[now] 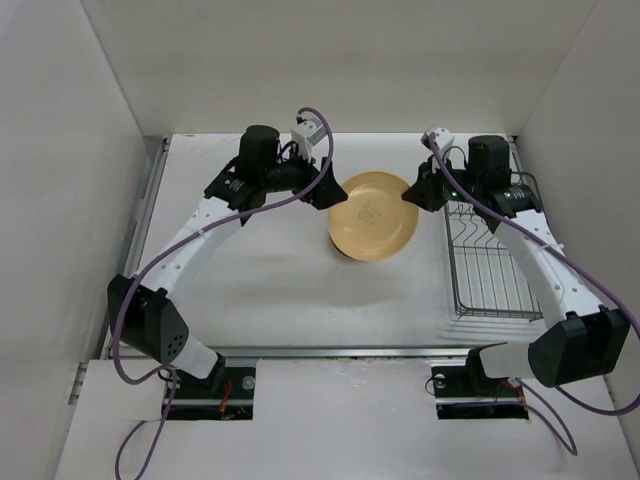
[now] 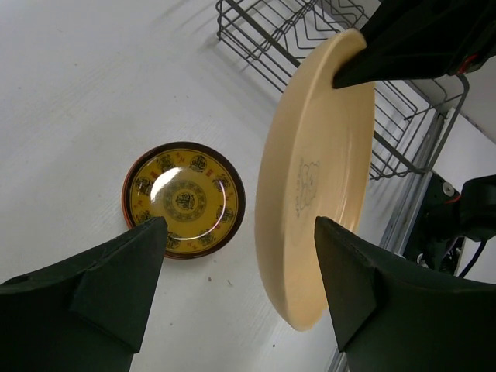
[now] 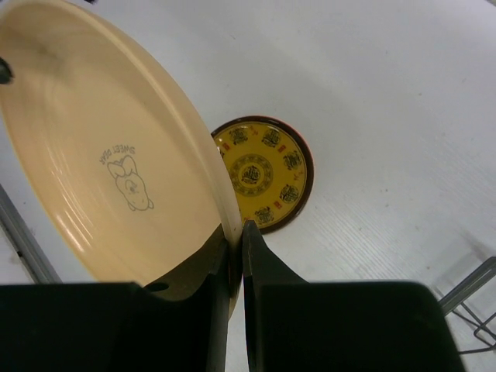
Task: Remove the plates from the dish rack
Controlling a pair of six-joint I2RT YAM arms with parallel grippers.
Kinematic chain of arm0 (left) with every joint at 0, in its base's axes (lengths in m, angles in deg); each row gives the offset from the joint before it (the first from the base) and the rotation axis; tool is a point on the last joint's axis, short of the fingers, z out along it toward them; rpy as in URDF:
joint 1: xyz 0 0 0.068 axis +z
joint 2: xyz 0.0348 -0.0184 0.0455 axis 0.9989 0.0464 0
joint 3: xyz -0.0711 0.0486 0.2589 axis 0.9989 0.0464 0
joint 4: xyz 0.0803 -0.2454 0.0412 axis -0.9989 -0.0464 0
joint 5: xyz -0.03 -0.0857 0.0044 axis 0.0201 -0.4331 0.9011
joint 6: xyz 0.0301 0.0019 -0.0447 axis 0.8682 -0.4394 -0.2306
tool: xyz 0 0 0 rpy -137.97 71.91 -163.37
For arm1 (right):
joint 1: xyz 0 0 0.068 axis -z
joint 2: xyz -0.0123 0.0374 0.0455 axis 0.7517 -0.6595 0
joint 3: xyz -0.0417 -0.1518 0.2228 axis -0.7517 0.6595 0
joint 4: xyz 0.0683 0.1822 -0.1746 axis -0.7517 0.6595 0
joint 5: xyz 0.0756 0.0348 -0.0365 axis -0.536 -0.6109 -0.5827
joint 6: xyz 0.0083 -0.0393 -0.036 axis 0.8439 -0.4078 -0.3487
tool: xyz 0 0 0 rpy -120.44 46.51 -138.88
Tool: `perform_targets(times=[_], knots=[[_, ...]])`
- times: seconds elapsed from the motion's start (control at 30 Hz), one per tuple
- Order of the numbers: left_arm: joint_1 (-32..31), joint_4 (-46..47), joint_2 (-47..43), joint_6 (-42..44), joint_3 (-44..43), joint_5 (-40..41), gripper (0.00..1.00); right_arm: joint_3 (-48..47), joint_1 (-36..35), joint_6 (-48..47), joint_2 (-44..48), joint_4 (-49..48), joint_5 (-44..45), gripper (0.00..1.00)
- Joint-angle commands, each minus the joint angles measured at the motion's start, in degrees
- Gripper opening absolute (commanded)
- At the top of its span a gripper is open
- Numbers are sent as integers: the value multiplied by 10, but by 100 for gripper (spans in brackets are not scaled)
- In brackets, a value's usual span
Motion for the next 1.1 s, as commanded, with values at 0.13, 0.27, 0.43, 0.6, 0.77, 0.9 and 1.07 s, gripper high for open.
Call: perform_targets(times=[0.13, 0.27, 0.43, 0.6, 0.77, 0.9, 1.07], knots=[[-4, -4, 18, 12, -19, -9, 51, -60, -7, -1, 11, -27, -60, 0], [-4, -9, 24, 12, -19, -9, 38, -71, -13, 4, -2, -32, -77, 0], [-4, -9, 29, 12, -24, 3, 26, -94, -18, 5, -23, -7, -123, 5], [-4, -4, 34, 0, -24, 24, 0, -94, -24, -1, -23, -1, -136, 24], [-4, -4, 39, -5, -29, 34, 0, -81, -24, -6, -23, -1, -136, 70], [-4, -4, 39, -5, -29, 88, 0, -58, -24, 2, -11, -42, -67, 86], [11, -15, 52, -38, -29, 182, 0, 22, 11, 63, 38, -135, 79, 86]])
